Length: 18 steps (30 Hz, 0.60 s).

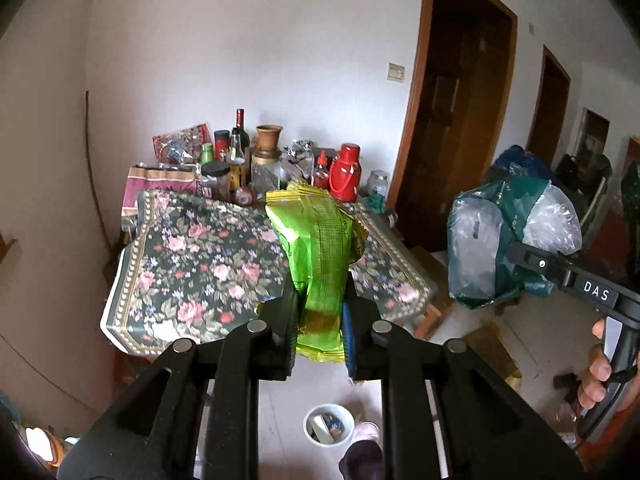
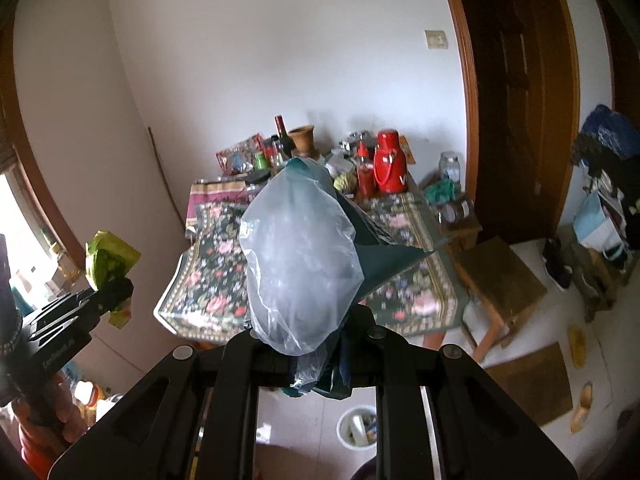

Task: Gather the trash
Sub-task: 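Lift the green packet and clear plastic bag up off the table, then carry the green packet and plastic bag down over the white bucket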

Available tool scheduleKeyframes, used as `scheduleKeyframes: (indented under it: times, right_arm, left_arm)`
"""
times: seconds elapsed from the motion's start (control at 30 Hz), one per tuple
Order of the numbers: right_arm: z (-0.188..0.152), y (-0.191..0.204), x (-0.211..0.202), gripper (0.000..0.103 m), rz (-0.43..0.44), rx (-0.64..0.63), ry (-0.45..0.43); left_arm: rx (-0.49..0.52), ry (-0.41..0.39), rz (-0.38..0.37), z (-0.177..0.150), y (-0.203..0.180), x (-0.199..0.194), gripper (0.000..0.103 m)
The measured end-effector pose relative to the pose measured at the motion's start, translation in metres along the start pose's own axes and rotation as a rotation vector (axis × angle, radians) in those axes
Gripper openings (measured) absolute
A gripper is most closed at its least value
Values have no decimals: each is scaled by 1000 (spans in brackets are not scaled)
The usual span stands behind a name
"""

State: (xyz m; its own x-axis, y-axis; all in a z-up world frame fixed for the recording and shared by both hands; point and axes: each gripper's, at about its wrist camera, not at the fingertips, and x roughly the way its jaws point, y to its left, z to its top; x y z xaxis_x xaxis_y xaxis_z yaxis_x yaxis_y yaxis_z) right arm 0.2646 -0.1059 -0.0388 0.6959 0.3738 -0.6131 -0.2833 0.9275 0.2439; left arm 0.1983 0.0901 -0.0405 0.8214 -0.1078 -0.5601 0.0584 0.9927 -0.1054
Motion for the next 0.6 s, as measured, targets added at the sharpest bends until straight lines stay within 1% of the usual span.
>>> scheduleKeyframes:
  times: [0.13, 0.3, 0.43, 0.5, 0.6]
  right_arm:
    - [-9, -1, -7, 14, -15, -2, 32]
    - [-25, -8, 5, 14, -20, -10, 102]
    - [-43, -18, 28, 14, 3, -20, 187]
    - [-53, -28, 47, 14, 13, -27, 240]
    - [-73, -43, 72, 14, 20, -33, 305]
  left_arm:
    - [-3, 23, -17, -12, -5, -6, 18]
    - [-30, 75, -19, -30, -9, 6, 18]
    - [-67, 155, -8, -46, -11, 35, 18]
    - [-75, 202, 2, -57, -14, 53, 18]
    - [-89, 278, 4, -83, -19, 89, 18]
